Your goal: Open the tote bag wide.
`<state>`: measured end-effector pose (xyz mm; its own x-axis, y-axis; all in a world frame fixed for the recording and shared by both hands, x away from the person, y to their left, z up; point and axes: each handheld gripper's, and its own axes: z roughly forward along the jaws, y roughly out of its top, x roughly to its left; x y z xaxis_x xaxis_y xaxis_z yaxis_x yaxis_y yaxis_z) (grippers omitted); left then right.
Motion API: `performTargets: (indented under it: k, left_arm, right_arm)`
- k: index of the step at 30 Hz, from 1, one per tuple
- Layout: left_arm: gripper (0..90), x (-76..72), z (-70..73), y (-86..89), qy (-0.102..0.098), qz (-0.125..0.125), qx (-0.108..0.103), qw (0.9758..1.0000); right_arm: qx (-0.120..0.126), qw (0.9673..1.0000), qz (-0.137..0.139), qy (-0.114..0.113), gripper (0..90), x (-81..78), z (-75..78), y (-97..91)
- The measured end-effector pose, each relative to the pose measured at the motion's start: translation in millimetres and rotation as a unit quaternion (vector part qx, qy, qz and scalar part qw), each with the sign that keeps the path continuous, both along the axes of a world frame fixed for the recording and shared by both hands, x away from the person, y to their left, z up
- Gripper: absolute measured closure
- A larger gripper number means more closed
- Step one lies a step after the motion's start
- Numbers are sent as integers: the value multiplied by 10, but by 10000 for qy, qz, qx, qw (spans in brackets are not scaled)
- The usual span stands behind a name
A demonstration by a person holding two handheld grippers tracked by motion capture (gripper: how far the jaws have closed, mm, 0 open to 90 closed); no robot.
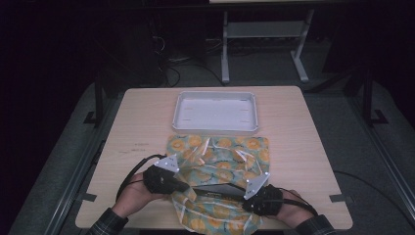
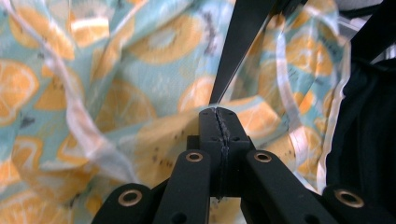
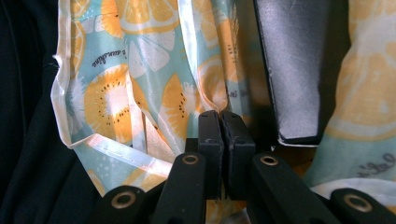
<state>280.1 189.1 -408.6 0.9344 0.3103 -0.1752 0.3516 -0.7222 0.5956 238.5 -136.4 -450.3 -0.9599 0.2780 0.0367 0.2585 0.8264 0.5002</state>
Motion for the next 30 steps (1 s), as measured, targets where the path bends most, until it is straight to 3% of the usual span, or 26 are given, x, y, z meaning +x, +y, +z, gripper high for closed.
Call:
performTargets:
  k: [4, 7, 12, 17, 26, 30]
  left_arm:
    - [895, 13, -88, 12, 127, 23, 89, 9999]
    - [895, 37, -168, 11, 122, 22, 336, 9994]
    - [895, 59, -261, 13, 227, 124, 388, 9989]
    - [895, 72, -331, -13, 226, 115, 578, 9980]
    - [896, 86, -390, -14, 286, 148, 631, 9975]
    - [896, 90, -389, -10, 301, 130, 637, 9974]
  right_arm:
    - [0, 10000, 3, 1, 867, 0, 0, 1]
    - [-1, 10000, 10, -6, 867, 0, 0, 0]
    - [-14, 10000, 22, -26, 867, -2, 1, 2]
    - [-12, 10000, 23, -24, 868, -3, 1, 1]
    - [10, 10000, 12, -12, 860, 2, 2, -10]
    - [299, 9994, -109, 109, 829, 7, 67, -82]
